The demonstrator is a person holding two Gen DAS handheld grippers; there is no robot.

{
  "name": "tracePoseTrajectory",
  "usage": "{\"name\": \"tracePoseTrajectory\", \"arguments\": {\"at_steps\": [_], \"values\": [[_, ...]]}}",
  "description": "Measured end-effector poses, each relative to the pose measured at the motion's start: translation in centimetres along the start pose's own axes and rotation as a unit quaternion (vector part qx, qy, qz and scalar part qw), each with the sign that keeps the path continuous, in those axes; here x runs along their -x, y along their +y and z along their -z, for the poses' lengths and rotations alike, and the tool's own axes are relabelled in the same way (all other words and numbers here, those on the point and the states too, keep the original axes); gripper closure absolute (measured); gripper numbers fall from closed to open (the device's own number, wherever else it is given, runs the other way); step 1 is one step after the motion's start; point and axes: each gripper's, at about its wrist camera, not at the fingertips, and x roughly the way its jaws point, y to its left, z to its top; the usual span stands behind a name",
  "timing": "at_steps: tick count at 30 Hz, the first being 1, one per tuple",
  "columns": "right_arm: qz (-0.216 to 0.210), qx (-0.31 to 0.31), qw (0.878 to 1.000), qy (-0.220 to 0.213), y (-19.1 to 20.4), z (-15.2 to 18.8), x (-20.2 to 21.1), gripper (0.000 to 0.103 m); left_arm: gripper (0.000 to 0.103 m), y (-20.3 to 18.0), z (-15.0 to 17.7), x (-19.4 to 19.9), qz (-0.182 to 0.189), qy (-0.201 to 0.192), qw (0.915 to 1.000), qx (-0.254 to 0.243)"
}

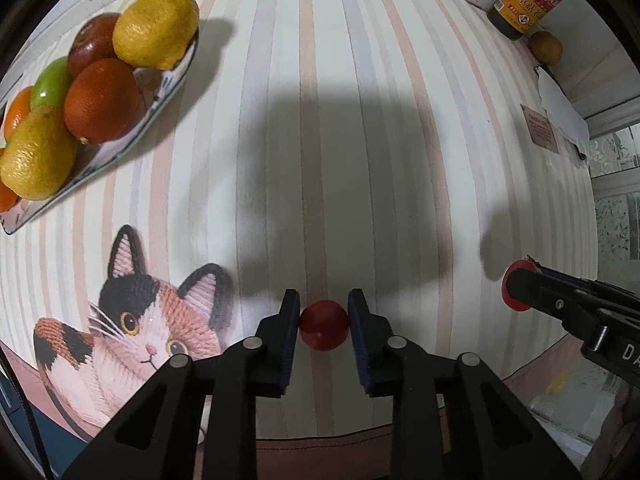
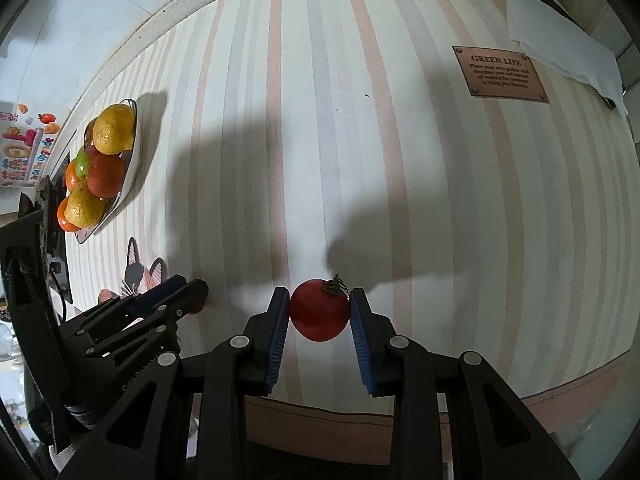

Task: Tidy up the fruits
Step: 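Set the right tool's tomato on the plate and open it while the left tool carries its tomato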

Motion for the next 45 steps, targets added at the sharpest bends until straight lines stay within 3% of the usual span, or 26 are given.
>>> {"name": "tracePoseTrajectory", "arguments": {"at_steps": [6,16,20,25,31,37,42,45], "values": [[-0.004,0.003,1.000,-0.006,0.2,0.0,0.4,0.070,0.081,0.8,0.1,1.8,0.006,-0.018,0.9997,0.013],[-0.019,0.016,1.000,-0.014,1.5,-0.5,1.4,0.070,0.081,5.8,0.9,7.7,0.060,-0.053,0.9929,0.088],[-0.030,0.039,0.999,-0.015,3.7,-0.9,1.4,0.070,0.081,7.6,1.1,10.2,0.080,-0.066,0.9869,0.124],[-0.069,0.084,0.994,-0.012,9.1,-1.6,0.7,0.070,0.081,11.6,1.5,13.1,0.093,-0.093,0.9761,0.173],[-0.142,0.124,0.982,0.007,17.3,-2.9,-0.9,0.070,0.081,18.3,1.9,15.2,0.088,-0.122,0.9584,0.243],[-0.205,0.150,0.966,0.042,26.0,-5.4,-3.6,0.070,0.081,25.2,1.6,14.7,0.100,-0.121,0.9366,0.313],[-0.192,0.182,0.963,0.049,31.2,-7.1,-5.1,0.070,0.081,30.2,1.4,12.5,0.156,-0.112,0.8998,0.392],[-0.170,0.199,0.964,0.054,33.1,-8.3,-5.9,0.070,0.081,31.7,1.3,11.4,0.176,-0.109,0.8841,0.419]]}}
